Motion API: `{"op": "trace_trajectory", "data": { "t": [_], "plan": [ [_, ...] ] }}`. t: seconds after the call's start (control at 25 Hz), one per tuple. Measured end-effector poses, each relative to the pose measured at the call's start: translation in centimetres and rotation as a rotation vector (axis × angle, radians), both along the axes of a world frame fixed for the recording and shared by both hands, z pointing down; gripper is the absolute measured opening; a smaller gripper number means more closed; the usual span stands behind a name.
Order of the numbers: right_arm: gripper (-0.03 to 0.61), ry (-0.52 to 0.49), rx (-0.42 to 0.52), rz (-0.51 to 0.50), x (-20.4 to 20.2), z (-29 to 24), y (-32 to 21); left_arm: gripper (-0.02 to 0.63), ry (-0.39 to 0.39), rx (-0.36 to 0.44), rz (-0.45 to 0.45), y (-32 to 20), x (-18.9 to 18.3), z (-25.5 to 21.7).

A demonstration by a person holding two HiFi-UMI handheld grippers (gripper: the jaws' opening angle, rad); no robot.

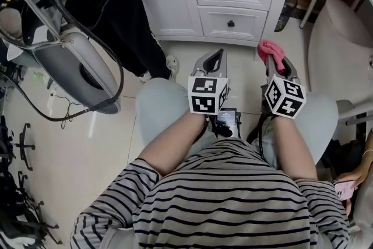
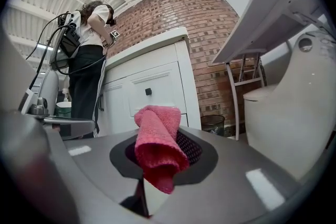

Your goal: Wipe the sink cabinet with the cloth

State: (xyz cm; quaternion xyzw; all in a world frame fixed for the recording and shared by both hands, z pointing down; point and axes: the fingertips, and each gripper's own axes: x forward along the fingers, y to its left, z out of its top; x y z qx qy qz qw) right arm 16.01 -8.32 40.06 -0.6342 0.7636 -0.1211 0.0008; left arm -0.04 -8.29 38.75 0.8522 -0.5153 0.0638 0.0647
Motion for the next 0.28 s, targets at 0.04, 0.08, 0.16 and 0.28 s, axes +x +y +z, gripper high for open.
{"op": "trace_trajectory", "data": {
  "t": [0.04, 0.08, 0.16, 0.28],
  "plan": [
    [0.087, 0.002, 0.000, -0.001, -0.18, 0.03, 0.03, -0.006, -0.006, 0.000, -0.001, 0.02, -0.15, 0.03],
    [0.087, 0.003, -0.001, -0.002, -0.30, 0.08, 0.07, -0.006, -0.012, 0.000, 0.000, 0.03, -0.25, 0.07],
    [0.087, 0.006, -0.005, -0.001, -0.37, 0.18, 0.13, -0.006, -0.024, -0.002, 0.002, 0.01, -0.33, 0.19],
    [0.087, 0.007, -0.013, 0.005, -0.17, 0.35, 0.25, -0.006, -0.031, -0.007, 0.004, -0.07, -0.36, 0.37]
  ]
}}
